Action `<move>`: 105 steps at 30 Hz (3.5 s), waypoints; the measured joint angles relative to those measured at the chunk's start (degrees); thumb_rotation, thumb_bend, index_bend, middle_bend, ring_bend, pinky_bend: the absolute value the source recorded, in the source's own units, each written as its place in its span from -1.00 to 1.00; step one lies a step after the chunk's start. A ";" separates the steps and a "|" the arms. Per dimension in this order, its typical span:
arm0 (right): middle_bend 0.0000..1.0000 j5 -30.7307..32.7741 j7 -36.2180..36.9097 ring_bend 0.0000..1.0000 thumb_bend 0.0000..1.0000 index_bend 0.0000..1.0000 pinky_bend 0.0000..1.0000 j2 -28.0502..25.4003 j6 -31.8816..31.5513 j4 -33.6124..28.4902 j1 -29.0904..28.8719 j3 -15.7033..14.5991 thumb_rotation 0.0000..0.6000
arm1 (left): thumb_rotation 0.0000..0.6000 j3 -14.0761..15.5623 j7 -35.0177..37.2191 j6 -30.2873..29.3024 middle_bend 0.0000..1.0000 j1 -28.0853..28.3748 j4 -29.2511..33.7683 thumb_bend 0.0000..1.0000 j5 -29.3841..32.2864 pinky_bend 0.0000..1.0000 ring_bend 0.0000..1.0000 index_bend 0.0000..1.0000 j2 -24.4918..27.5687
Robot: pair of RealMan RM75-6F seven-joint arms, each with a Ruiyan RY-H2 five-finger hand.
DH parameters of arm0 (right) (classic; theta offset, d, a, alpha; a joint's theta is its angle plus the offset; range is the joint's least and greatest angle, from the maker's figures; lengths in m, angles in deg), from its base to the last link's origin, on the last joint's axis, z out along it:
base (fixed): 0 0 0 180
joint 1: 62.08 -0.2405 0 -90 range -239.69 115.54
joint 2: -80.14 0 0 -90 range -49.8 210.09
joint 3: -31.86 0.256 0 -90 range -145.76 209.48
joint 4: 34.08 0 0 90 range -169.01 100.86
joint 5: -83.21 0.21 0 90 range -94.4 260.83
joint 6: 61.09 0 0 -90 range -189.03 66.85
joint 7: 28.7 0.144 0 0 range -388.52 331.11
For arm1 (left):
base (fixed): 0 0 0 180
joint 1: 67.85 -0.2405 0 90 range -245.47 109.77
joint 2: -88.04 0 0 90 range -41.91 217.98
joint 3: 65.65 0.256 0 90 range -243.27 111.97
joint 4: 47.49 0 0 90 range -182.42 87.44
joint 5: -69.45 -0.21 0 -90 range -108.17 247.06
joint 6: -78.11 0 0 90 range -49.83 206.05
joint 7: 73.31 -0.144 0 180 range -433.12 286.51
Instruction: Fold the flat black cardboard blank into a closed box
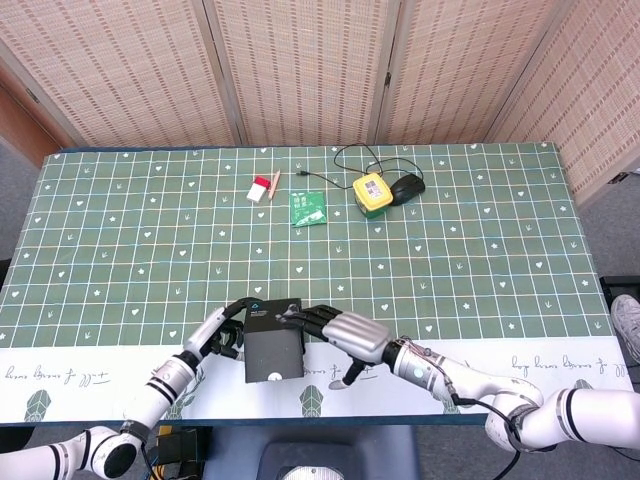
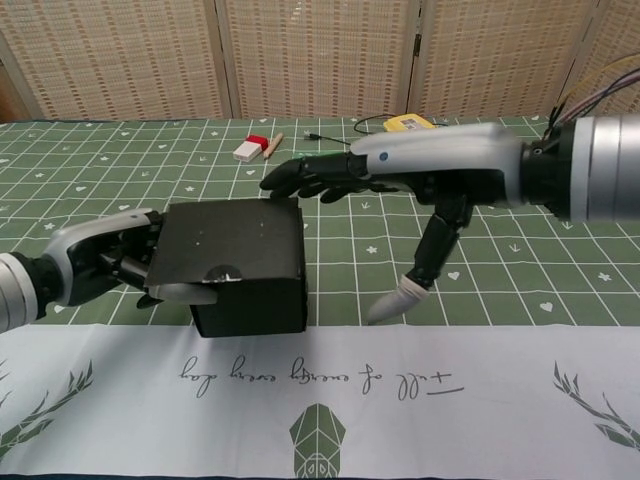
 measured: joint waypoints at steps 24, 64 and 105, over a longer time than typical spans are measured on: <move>-0.63 17.98 -32.72 -0.69 -1.00 -1.00 -0.66 9.48 -2.88 -1.99 -0.20 4.33 1.00 | 1.00 -1.15 -9.72 -1.04 -0.36 -1.24 -0.87 -0.96 6.45 0.63 0.32 -0.61 -4.14; -0.49 20.01 -52.68 -0.61 -0.95 -0.69 -0.47 23.00 -13.35 7.62 0.13 1.82 1.00 | 1.00 -5.52 -15.84 -1.10 -0.97 -2.52 2.66 -0.96 10.56 0.61 0.19 -1.00 4.29; -0.43 30.42 -40.29 -0.55 -0.94 -0.66 -0.43 12.90 -1.22 -0.04 -0.77 7.66 1.00 | 1.00 0.11 -25.29 1.82 -0.92 -0.79 9.75 -0.96 9.86 0.61 0.22 -1.00 0.57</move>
